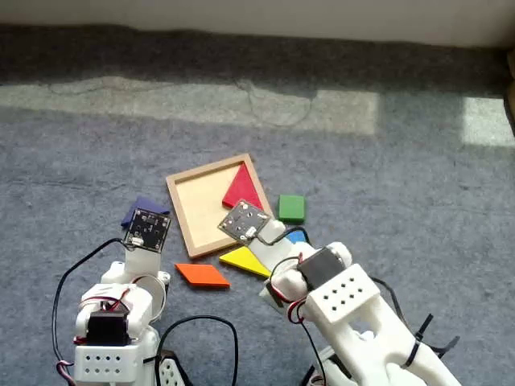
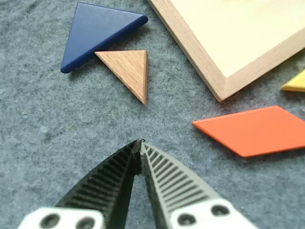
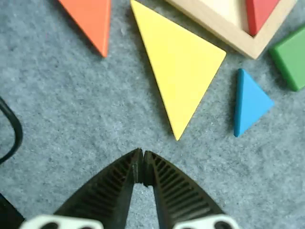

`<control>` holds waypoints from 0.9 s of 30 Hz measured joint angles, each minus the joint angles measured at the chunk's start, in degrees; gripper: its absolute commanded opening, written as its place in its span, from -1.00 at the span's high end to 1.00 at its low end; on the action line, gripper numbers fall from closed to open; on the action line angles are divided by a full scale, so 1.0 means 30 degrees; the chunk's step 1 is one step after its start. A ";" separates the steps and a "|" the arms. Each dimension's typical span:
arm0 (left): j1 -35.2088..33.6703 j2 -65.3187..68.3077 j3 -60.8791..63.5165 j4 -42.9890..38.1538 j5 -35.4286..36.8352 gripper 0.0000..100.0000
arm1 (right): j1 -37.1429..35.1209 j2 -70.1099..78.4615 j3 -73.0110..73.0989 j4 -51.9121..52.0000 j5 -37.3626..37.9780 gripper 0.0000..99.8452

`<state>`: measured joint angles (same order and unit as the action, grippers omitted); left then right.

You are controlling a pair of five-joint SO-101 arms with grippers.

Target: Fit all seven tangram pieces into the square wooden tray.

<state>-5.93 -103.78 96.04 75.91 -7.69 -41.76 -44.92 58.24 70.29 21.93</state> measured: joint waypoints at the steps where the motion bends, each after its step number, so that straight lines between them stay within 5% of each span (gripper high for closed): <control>1: 0.0000 0.0000 0.0000 0.0000 0.0000 0.99 | -0.0088 -0.0088 0.0000 0.0000 0.0000 0.75; 8: 0.0000 0.0000 0.0000 0.0000 0.0000 0.99 | -0.0117 -0.0234 -0.0059 -0.1758 -0.1875 0.33; 19: 0.0000 0.0000 0.0000 0.0000 0.0000 0.99 | -0.1172 -0.0029 -0.0322 -0.3282 -0.1407 0.32; 27: 0.0000 0.0000 0.0000 0.0000 0.0000 0.99 | -0.1348 0.6564 -0.4571 -0.3458 -0.1084 0.32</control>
<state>-5.93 -103.78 96.04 75.91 -7.69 -45.80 -25.23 44.53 59.91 18.68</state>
